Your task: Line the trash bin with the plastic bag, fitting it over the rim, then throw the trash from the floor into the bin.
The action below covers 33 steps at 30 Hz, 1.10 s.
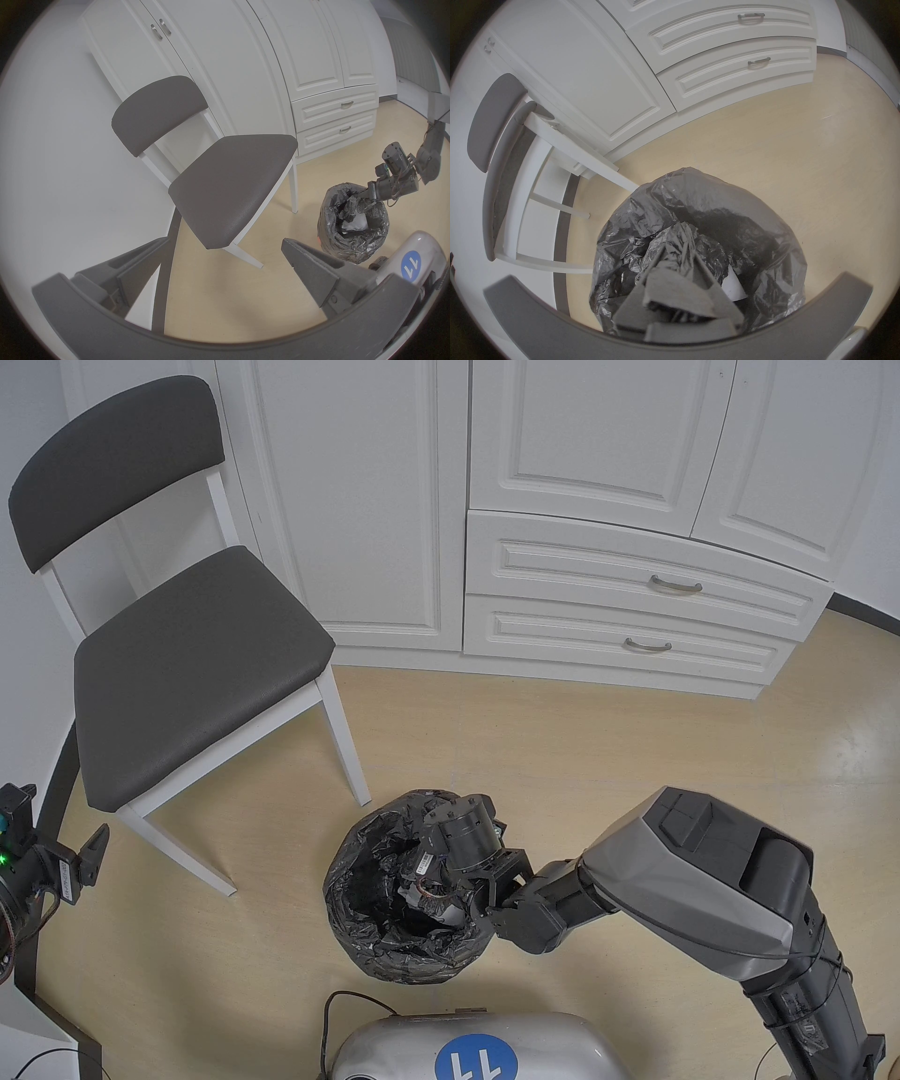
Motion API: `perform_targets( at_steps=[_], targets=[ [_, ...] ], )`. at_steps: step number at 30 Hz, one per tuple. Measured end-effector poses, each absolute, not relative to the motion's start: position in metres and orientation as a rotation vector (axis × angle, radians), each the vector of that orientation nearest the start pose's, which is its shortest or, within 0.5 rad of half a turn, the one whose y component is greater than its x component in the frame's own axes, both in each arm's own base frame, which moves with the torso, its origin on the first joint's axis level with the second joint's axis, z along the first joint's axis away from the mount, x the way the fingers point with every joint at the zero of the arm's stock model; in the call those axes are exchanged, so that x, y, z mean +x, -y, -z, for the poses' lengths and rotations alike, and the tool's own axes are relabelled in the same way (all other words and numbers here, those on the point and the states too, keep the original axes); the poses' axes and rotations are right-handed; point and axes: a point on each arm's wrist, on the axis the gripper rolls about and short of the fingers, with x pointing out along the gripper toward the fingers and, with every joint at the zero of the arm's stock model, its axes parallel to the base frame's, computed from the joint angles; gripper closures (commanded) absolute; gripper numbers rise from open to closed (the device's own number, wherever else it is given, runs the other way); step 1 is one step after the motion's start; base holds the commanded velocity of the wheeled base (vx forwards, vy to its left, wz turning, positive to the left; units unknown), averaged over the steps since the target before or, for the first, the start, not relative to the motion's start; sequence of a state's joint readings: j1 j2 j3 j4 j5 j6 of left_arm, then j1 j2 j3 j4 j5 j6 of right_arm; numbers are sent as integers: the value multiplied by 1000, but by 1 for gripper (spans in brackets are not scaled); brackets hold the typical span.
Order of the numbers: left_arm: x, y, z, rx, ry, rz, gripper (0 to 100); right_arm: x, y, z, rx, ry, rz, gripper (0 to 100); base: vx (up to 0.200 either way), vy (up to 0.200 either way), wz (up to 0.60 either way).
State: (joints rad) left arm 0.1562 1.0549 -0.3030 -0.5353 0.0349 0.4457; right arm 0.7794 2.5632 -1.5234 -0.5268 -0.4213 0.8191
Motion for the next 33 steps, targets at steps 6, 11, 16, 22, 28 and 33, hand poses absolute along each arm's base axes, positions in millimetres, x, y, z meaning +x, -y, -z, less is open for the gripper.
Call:
perform_targets(
  at_steps=[6,11,16,22,28,33],
  targets=[
    [129,-21,-174,432,-258,-138,0,358,-341,6,501,-539,-147,100,0,0,0],
    [129,-21,-174,433,-259,-137,0,359,-341,1,506,-520,-136,100,0,0,0],
    [129,-21,-174,433,-257,-138,0,356,-339,-29,508,-507,-133,100,0,0,0],
    [129,-21,-174,433,-256,-138,0,339,-333,-56,418,-616,-112,100,0,0,0],
    [128,-21,-174,434,-254,-139,0,331,-341,-69,417,-657,-152,100,0,0,0],
    [128,-21,-174,435,-256,-138,0,336,-352,-48,435,-677,-149,100,0,0,0]
  ],
)
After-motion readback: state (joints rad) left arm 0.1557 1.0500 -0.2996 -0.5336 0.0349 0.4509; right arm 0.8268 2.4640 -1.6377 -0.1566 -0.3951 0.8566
